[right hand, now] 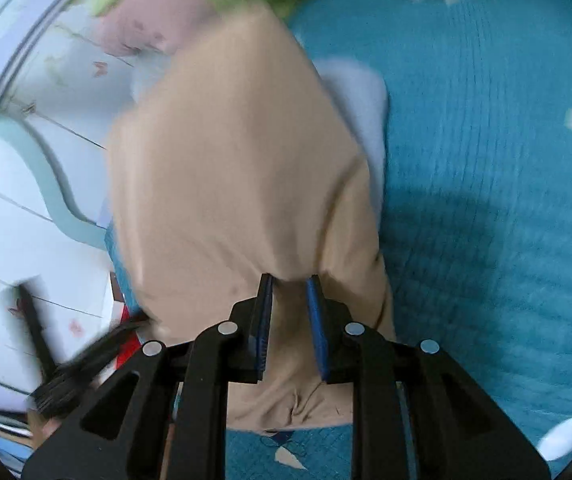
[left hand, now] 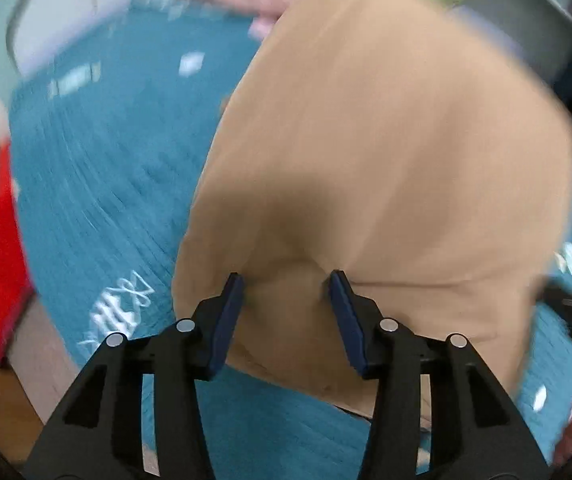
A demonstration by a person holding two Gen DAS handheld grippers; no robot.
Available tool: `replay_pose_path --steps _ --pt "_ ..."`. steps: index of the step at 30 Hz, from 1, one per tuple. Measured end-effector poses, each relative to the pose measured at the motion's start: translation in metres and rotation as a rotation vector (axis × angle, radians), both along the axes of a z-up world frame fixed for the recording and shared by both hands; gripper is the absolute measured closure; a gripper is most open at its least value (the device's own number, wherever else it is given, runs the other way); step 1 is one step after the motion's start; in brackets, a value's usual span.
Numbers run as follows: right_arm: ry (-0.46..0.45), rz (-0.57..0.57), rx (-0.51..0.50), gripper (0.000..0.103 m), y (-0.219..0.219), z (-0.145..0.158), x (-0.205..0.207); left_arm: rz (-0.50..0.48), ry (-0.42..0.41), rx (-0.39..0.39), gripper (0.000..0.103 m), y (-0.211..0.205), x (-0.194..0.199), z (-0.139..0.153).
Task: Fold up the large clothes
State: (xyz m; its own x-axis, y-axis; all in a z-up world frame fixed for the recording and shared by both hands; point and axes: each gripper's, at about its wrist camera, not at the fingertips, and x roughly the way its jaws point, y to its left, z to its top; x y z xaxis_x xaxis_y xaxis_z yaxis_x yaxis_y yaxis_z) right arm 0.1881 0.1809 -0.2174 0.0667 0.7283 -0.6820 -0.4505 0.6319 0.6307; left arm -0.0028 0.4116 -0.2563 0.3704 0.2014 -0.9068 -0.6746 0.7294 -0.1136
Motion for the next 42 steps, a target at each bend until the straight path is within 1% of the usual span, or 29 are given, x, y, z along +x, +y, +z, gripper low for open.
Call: replay_pose_path --steps 2,3,4,7,8,11,12,13,14,15,16,17,18,19,21,22,24,25,28,29,30,31,32,33,34,37,39,41,42 --pt "0.019 -0.023 -0.019 0.084 -0.005 -0.006 -0.001 0.016 -0.028 -0.048 0.056 0.011 -0.001 -0.01" --pt "0.035 -0.05 -0.061 0.084 -0.017 -0.017 -0.016 0.02 -0.036 -0.051 0.056 0.012 -0.001 -0.009" --pt "0.073 -0.098 -0.101 0.084 -0.025 -0.03 -0.013 0.016 -0.043 -0.046 0.055 0.013 -0.001 -0.003" --pt "0.221 -0.123 -0.057 0.084 -0.045 -0.05 -0.024 -0.009 -0.075 -0.021 0.055 0.017 -0.017 0.021" --pt "0.24 -0.112 -0.067 0.084 -0.048 -0.054 -0.029 -0.032 -0.09 -0.015 0.055 0.012 -0.019 0.029" --pt "0.226 -0.098 -0.069 0.084 -0.047 -0.057 -0.043 -0.107 -0.119 0.02 0.055 -0.004 -0.023 0.05" --pt "0.25 -0.096 -0.055 0.084 -0.045 -0.058 -0.039 -0.125 -0.135 0.019 0.055 -0.006 -0.024 0.057" --pt "0.306 -0.097 -0.004 0.084 -0.043 -0.065 -0.039 -0.154 -0.16 -0.003 0.053 -0.014 -0.024 0.063" --pt "0.354 -0.086 0.068 0.084 -0.04 -0.07 -0.039 -0.17 -0.172 -0.022 0.047 -0.02 -0.021 0.064" --pt "0.375 -0.073 0.104 0.084 -0.041 -0.074 -0.042 -0.195 -0.188 -0.045 0.041 -0.032 -0.019 0.064" --pt "0.37 -0.057 0.11 0.084 -0.035 -0.075 -0.043 -0.227 -0.194 -0.049 0.037 -0.041 -0.015 0.059" --pt "0.361 -0.049 0.102 0.084 -0.038 -0.076 -0.041 -0.235 -0.173 -0.038 0.037 -0.041 -0.011 0.057" --pt "0.364 -0.042 0.112 0.084 -0.034 -0.077 -0.041 -0.239 -0.118 -0.025 0.037 -0.047 -0.005 0.047" --pt "0.381 -0.046 0.13 0.084 -0.029 -0.075 -0.041 -0.242 -0.098 -0.044 0.037 -0.053 -0.002 0.041" --pt "0.455 -0.068 0.199 0.084 -0.016 -0.083 -0.036 -0.243 -0.114 -0.105 0.037 -0.06 0.003 0.031" --pt "0.491 -0.07 0.25 0.084 -0.018 -0.086 -0.036 -0.234 -0.109 -0.098 0.037 -0.061 0.006 0.029" --pt "0.603 -0.075 0.381 0.084 -0.023 -0.096 -0.034 -0.229 -0.089 -0.062 0.037 -0.064 0.013 0.028" --pt "0.683 -0.085 0.462 0.084 -0.021 -0.104 -0.034 -0.223 -0.091 -0.063 0.037 -0.063 0.015 0.029" --pt "0.79 -0.107 0.579 0.084 -0.015 -0.117 -0.032 -0.203 -0.125 -0.086 0.037 -0.06 0.02 0.038" --pt "0.791 -0.112 0.569 0.083 -0.01 -0.122 -0.031 -0.198 -0.128 -0.087 0.037 -0.059 0.023 0.039" --pt "0.76 -0.112 0.514 0.081 -0.005 -0.124 -0.03 -0.203 -0.125 -0.088 0.037 -0.059 0.027 0.04" --pt "0.705 -0.109 0.45 0.082 -0.002 -0.125 -0.023 -0.209 -0.119 -0.088 0.037 -0.057 0.028 0.037" --pt "0.669 -0.097 0.431 0.082 0.001 -0.125 -0.02 -0.214 -0.106 -0.085 0.037 -0.06 0.03 0.035" --pt "0.661 -0.092 0.413 0.082 0.002 -0.121 -0.018 -0.214 -0.101 -0.076 0.037 -0.061 0.032 0.034" --pt "0.643 -0.079 0.371 0.081 0.001 -0.113 -0.015 -0.218 -0.104 -0.055 0.037 -0.064 0.032 0.035" --pt "0.56 -0.037 0.297 0.077 -0.002 -0.087 -0.006 -0.23 -0.114 -0.047 0.037 -0.07 0.035 0.034" --pt "0.59 -0.032 0.307 0.077 -0.006 -0.085 -0.004 -0.219 -0.117 -0.05 0.037 -0.072 0.035 0.034" --pt "0.65 -0.044 0.361 0.077 -0.003 -0.094 0.001 -0.208 -0.122 -0.056 0.037 -0.063 0.029 0.028" --pt "0.682 -0.048 0.377 0.077 -0.01 -0.099 -0.007 -0.204 -0.122 -0.056 0.037 -0.061 0.028 0.027"
